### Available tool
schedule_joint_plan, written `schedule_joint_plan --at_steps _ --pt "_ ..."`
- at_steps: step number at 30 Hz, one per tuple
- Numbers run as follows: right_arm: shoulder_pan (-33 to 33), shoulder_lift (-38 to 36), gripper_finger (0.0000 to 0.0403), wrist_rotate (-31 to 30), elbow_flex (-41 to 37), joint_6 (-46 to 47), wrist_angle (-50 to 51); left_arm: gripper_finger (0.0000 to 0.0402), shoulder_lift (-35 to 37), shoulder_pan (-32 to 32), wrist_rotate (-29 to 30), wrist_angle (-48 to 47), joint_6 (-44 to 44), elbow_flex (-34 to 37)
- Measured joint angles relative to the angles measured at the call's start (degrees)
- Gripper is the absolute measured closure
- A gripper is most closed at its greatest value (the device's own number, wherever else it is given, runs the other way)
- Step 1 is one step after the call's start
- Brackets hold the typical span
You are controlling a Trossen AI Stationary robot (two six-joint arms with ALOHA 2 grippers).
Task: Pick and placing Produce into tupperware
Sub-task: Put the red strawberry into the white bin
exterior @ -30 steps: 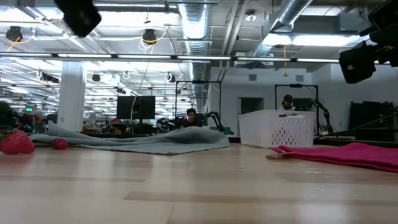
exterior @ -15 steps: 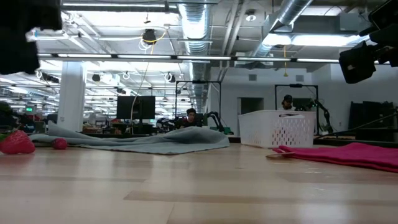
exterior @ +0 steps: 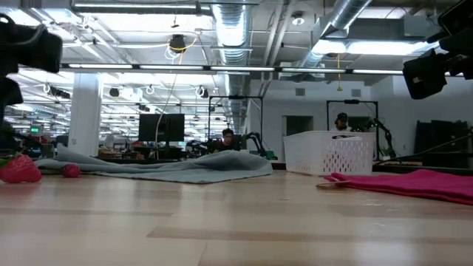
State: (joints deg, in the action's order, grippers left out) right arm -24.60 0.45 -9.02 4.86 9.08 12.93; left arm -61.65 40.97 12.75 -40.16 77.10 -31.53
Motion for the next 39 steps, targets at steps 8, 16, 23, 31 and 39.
schedule_joint_plan --at_steps 8,16,23,31,39 --pt "0.0 0.0 0.0148 0.0 0.0 0.0 0.0 0.0291 -7.1 0.2 -2.8 3.7 -0.9 0.0" --pt "0.0 0.0 0.0148 0.0 0.0 0.0 0.0 0.0292 -10.8 0.2 -2.6 4.3 -1.3 0.0" --pt "0.0 0.0 0.0148 0.0 0.0 0.0 0.0 0.0292 -10.6 0.2 -3.3 4.3 -1.4 0.0" --pt "0.0 0.0 0.0148 0.0 0.0 0.0 0.0 0.0292 -10.6 -1.3 -2.4 5.2 -4.2 0.0" --pt "0.0 0.0 0.0148 0.0 0.0 0.0 0.0 0.0305 -10.6 -3.2 -4.3 5.3 -7.2 0.0"
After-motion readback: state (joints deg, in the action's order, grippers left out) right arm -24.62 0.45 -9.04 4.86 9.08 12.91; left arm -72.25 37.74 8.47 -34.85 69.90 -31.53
